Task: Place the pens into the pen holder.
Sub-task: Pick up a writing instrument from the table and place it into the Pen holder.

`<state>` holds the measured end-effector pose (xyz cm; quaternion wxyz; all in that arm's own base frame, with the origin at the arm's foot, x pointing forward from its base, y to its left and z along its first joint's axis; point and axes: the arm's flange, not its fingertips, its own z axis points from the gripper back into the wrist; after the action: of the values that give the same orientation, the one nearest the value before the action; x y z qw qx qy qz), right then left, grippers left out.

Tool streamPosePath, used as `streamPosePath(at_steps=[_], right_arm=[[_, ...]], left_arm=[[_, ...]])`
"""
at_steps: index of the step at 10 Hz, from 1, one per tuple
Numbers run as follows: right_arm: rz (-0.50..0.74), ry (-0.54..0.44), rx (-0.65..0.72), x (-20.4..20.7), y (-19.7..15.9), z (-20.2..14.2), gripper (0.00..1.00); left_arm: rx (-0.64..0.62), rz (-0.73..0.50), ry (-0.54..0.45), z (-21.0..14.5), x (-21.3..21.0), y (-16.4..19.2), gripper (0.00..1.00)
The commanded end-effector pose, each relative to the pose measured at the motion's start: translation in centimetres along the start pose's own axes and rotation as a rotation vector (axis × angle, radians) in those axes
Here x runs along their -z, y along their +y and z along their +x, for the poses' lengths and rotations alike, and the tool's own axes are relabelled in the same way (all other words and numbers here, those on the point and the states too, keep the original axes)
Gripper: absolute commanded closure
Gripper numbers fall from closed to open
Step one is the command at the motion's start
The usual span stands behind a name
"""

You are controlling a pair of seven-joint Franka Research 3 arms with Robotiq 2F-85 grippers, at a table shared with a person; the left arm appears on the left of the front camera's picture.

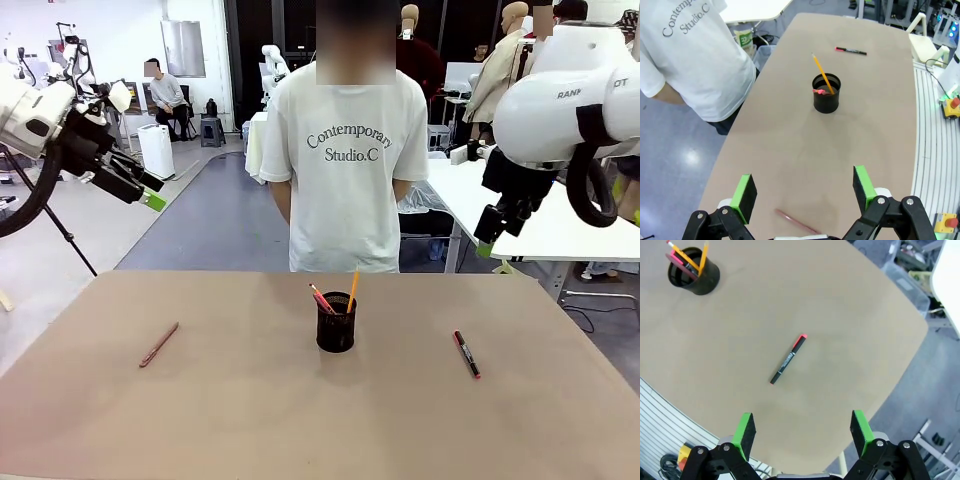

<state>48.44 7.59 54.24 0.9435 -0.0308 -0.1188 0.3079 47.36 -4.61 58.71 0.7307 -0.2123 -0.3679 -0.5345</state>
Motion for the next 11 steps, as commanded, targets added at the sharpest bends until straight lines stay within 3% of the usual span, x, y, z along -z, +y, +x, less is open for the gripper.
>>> streamPosePath(at_steps=[1, 4, 6, 8, 11], right_arm=[[0.001, -0.023, -0.012, -0.5, 0.0, 0.1, 0.00], [-0.001, -0.005, -0.002, -0.2, 0.1, 0.0, 0.00], [-0.046, 0.064, 0.275, 4.3, 0.4, 1.6, 0.00], [-0.039, 0.121, 0.391, 8.2, 1.0, 3.3, 0.00], [-0.117, 0.082, 0.492, 13.9, 1.7, 3.8, 0.00]], left_arm=[[0.001, 0.006, 0.005, 0.0, -0.2, 0.0, 0.00], [0.001, 0.006, 0.005, 0.0, -0.2, 0.0, 0.00], [0.001, 0.006, 0.005, 0.0, -0.2, 0.0, 0.00], [0.001, 0.006, 0.005, 0.0, -0.2, 0.0, 0.00], [0.001, 0.006, 0.005, 0.0, -0.2, 0.0, 0.00]])
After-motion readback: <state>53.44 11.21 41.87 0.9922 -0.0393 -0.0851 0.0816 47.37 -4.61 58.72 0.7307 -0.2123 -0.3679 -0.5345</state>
